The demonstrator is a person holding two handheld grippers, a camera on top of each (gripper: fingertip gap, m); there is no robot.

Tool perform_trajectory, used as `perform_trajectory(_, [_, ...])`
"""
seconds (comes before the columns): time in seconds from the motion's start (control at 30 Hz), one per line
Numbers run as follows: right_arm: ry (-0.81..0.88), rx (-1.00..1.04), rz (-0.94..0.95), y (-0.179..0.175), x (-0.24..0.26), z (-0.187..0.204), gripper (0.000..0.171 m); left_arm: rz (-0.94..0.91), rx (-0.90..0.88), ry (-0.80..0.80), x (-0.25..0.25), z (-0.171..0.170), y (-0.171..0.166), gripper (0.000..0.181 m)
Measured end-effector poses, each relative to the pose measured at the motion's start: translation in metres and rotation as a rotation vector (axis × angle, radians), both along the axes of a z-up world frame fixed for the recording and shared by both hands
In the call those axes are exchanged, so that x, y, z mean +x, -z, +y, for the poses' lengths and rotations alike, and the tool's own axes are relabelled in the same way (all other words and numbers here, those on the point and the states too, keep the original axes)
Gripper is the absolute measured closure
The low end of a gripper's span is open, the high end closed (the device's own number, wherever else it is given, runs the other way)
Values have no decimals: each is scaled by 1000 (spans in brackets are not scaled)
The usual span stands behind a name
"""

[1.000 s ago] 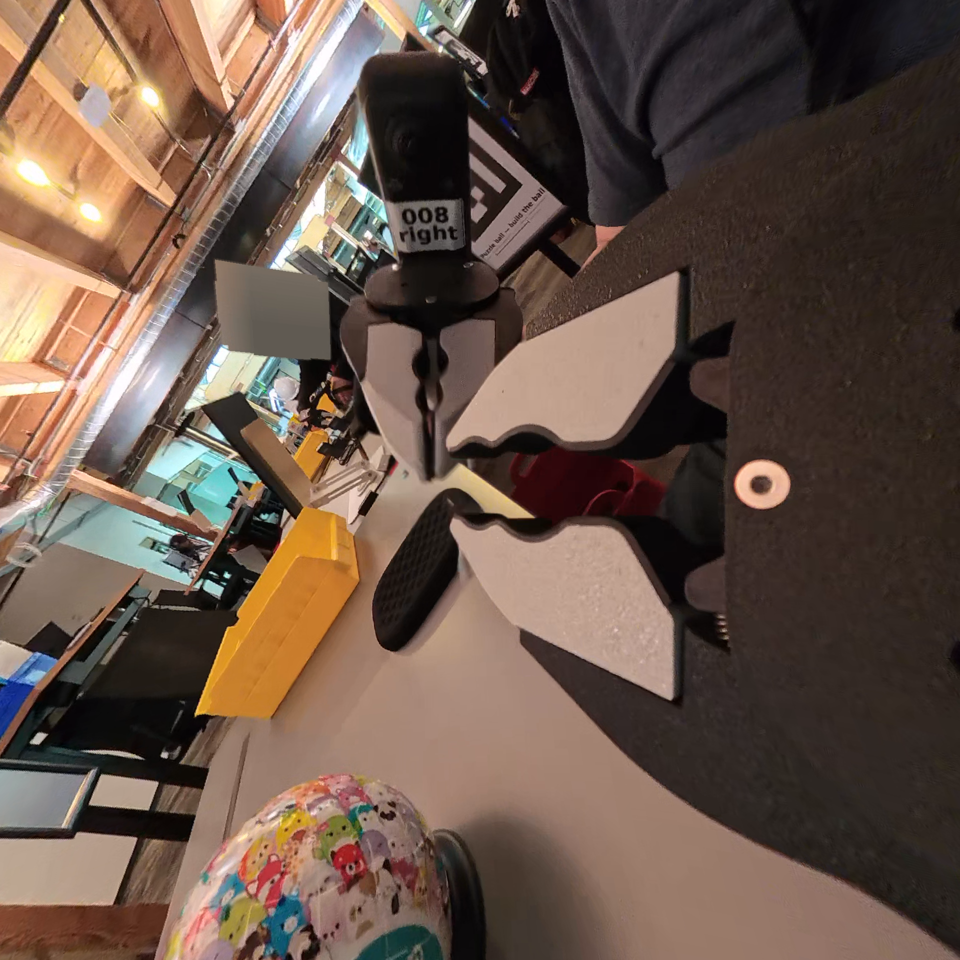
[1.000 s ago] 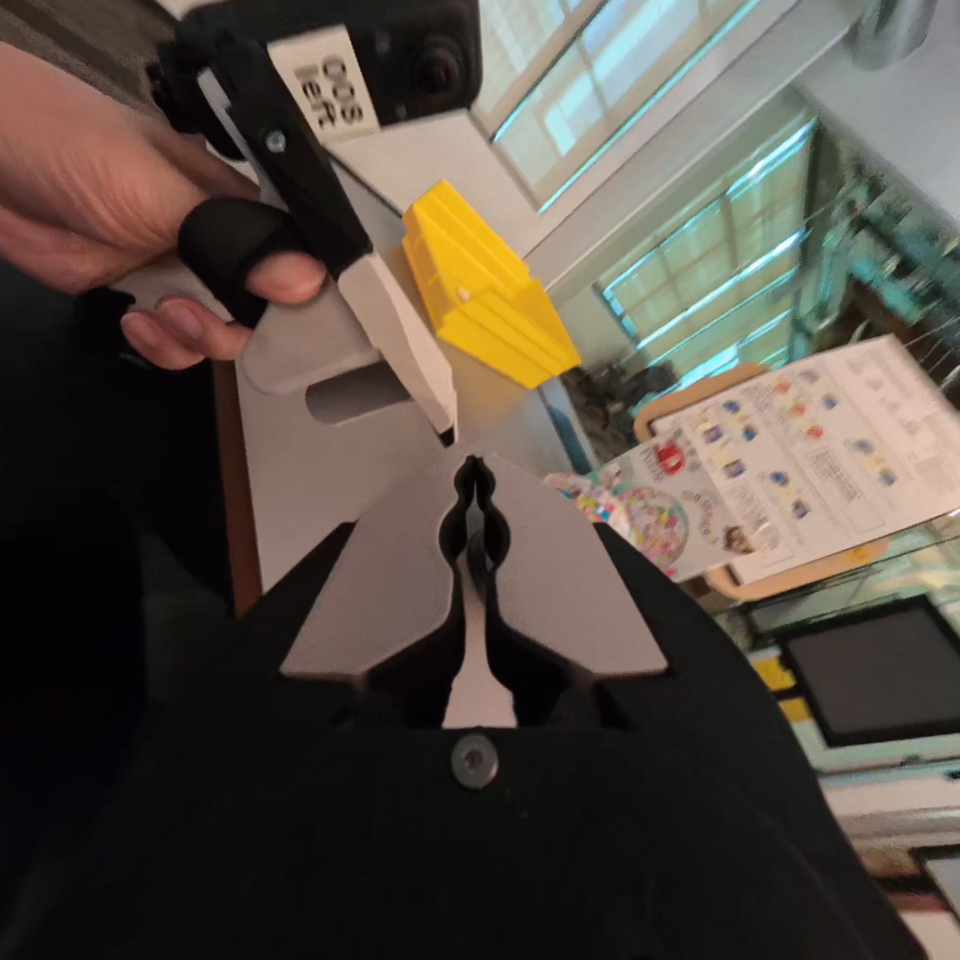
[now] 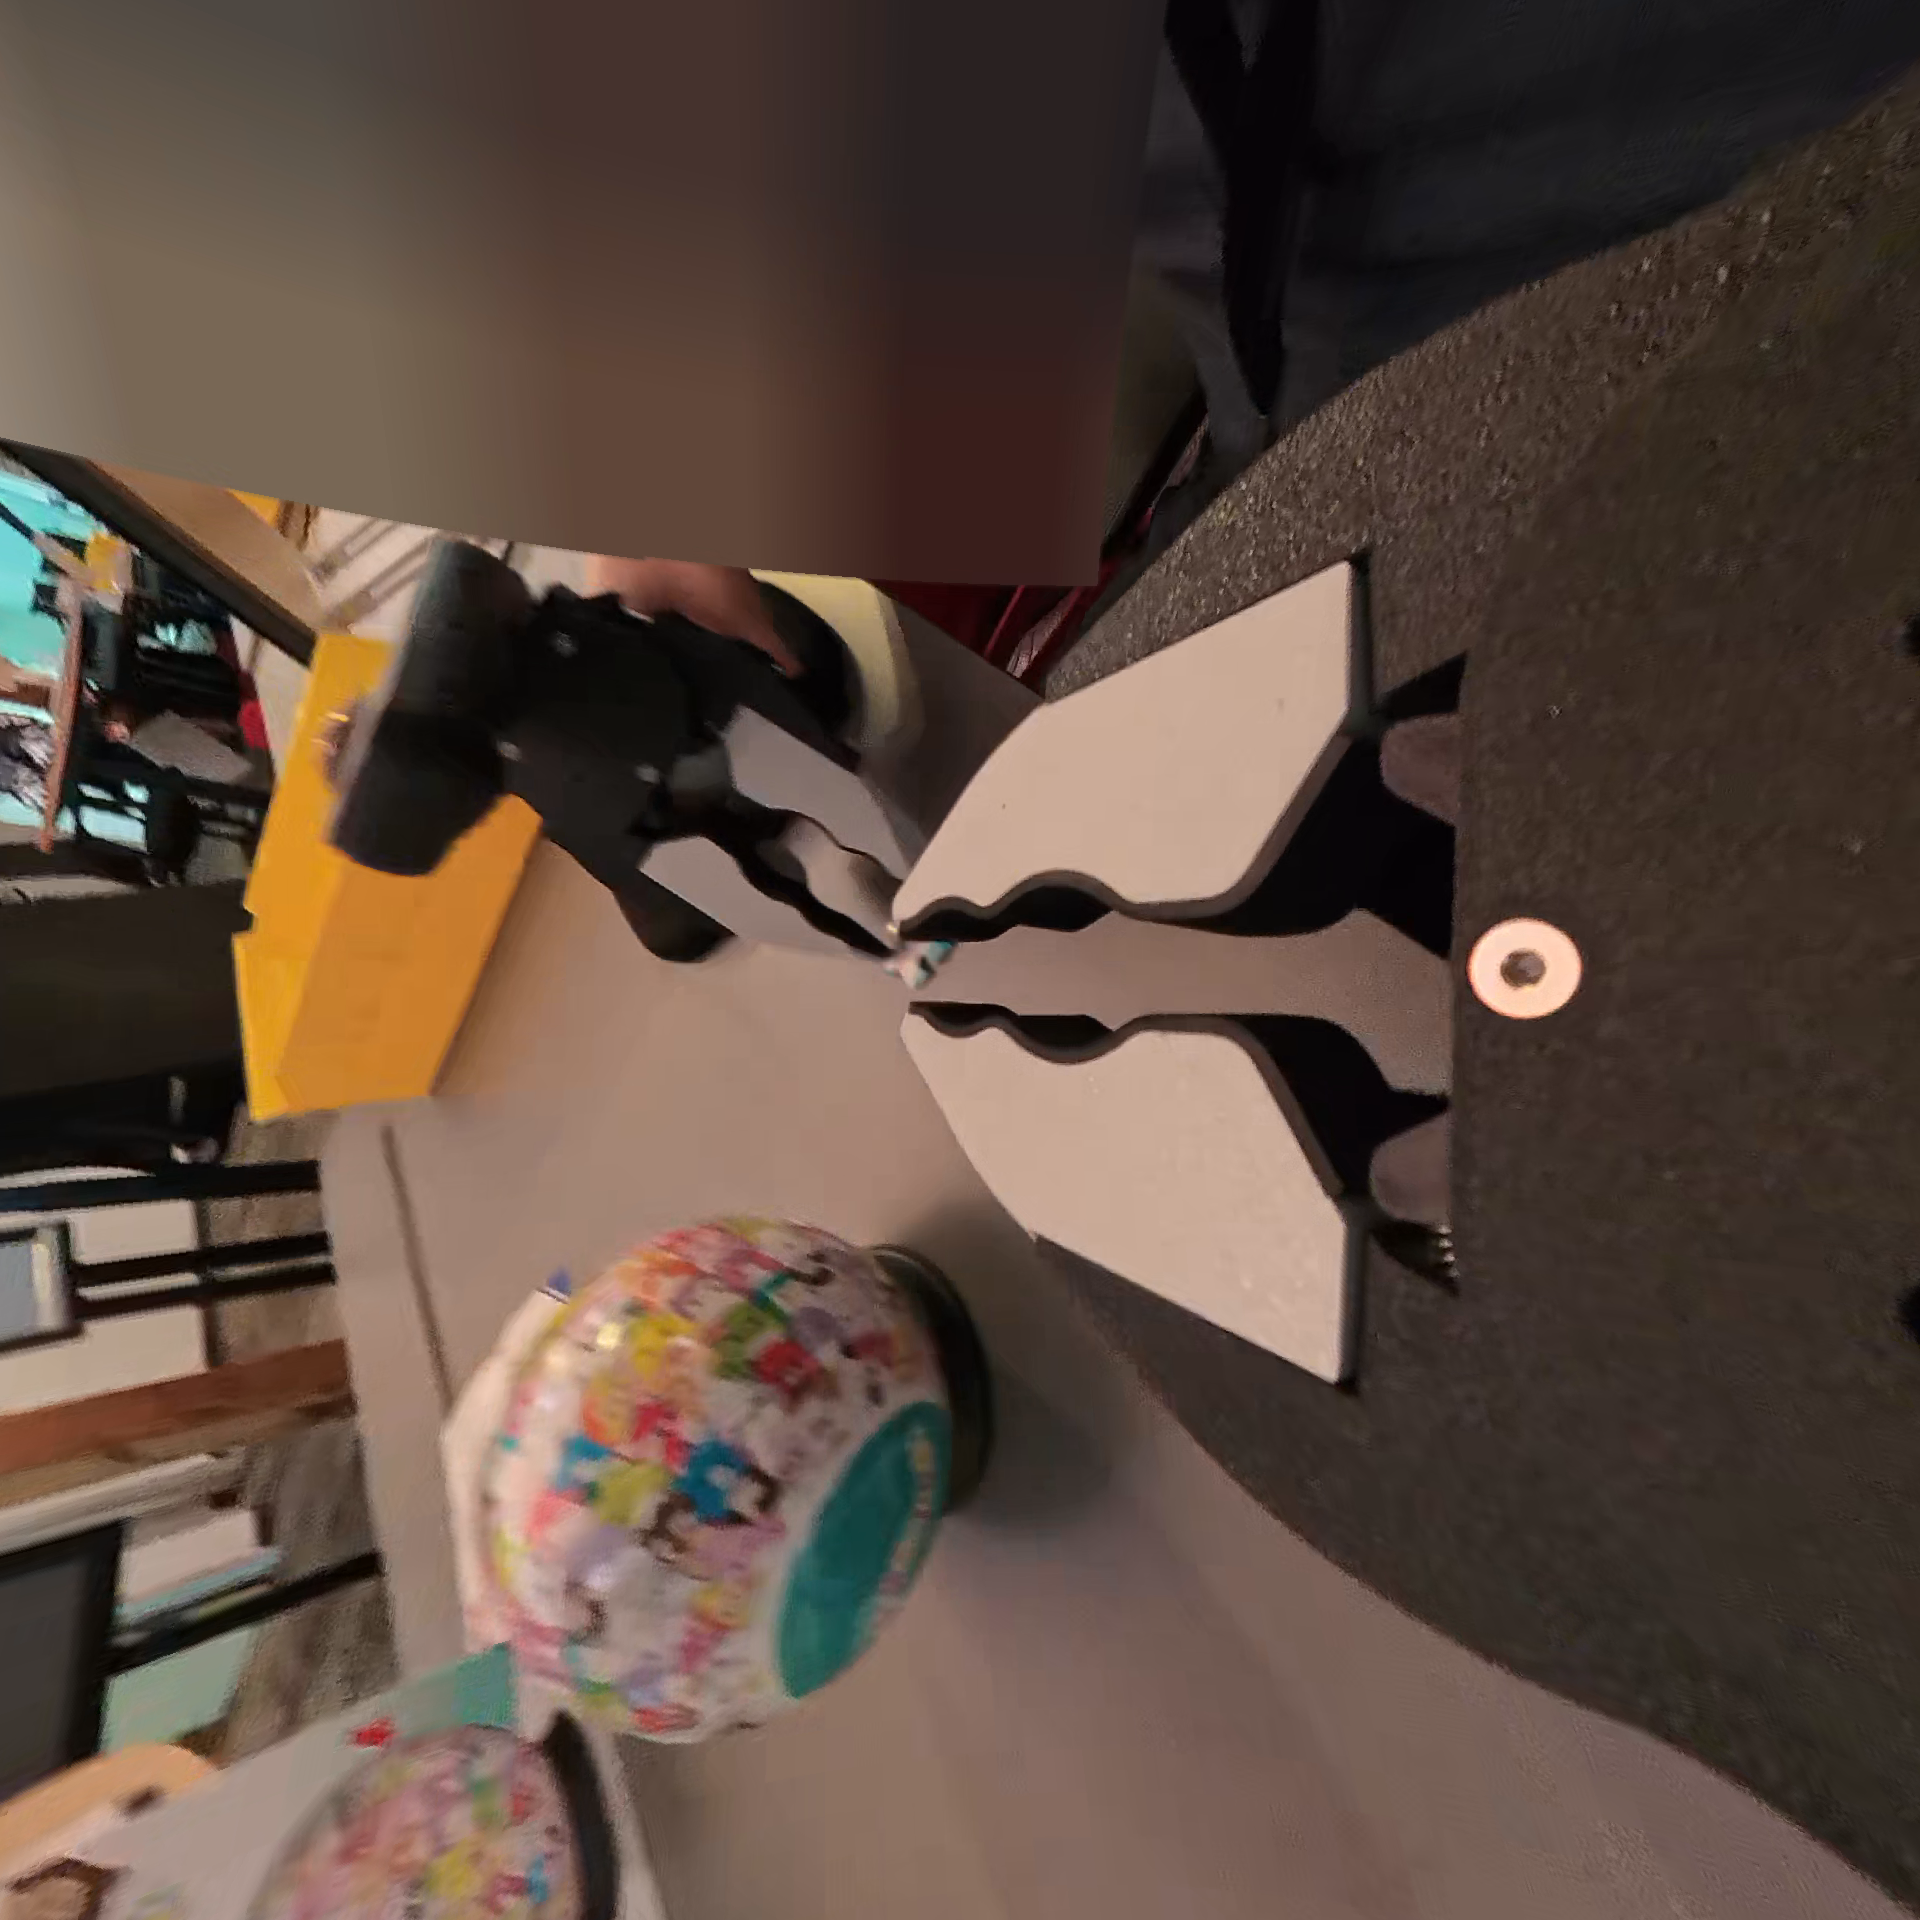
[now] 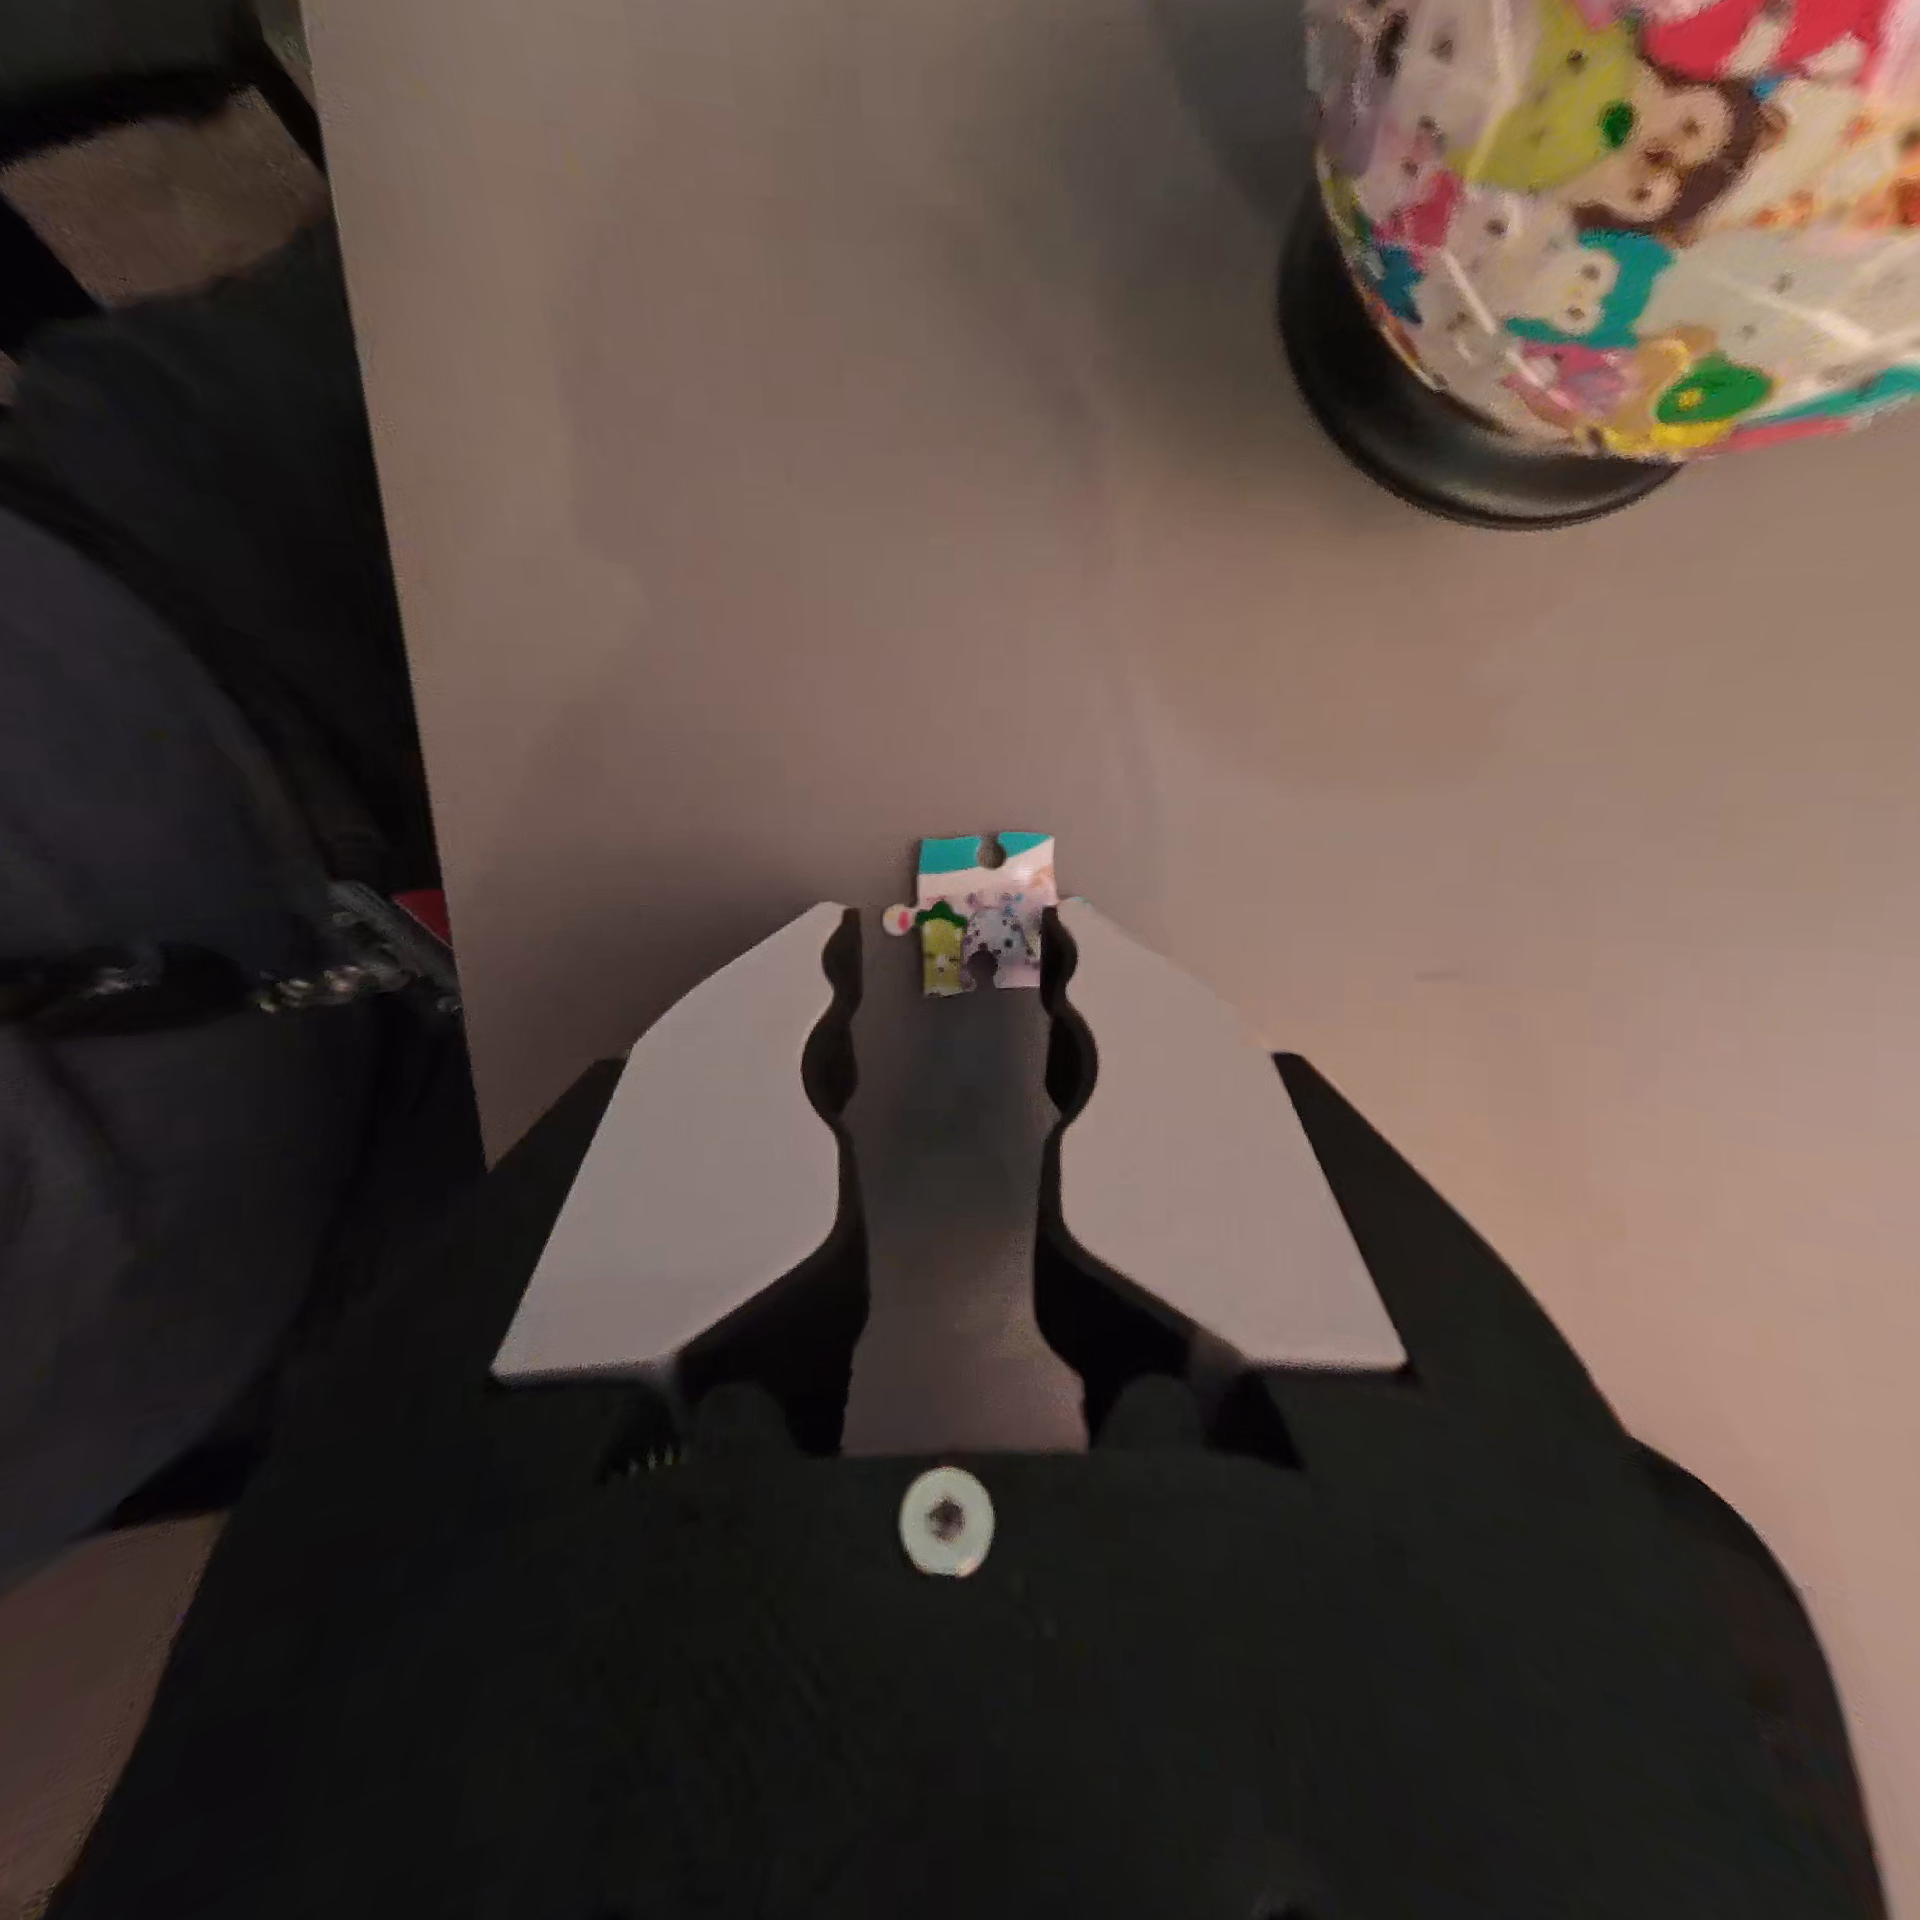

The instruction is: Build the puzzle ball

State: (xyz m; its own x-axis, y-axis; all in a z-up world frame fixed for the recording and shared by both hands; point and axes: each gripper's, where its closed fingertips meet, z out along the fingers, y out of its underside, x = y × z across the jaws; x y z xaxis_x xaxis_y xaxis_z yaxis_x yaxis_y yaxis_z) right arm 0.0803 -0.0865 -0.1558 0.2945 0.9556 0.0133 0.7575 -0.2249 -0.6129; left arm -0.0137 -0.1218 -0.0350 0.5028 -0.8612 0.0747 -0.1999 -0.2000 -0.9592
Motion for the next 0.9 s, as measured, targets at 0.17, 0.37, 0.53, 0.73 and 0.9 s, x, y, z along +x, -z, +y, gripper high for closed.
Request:
perform_trajectory(0.17, [68, 92, 16, 2, -1, 7, 138, -65, 169, 9, 12, -14, -19, 170])
perform_trajectory(0.37, [164, 43, 16, 3, 8, 14, 136, -148, 156, -117, -6, -45, -7, 174])
perform_trajectory(0.53, [233, 38, -31, 1, 7, 14, 129, -99, 112, -171, -22, -52, -5, 174])
perform_trajectory(0.73, [471, -60, 61, 0, 7, 16, 113, -121, 74, -155, -23, -52, -5, 173])
perform_trajectory(0.9, [508, 56, 38, -9, 18, 22, 119, -45, 67, -168, -37, -46, 8, 173])
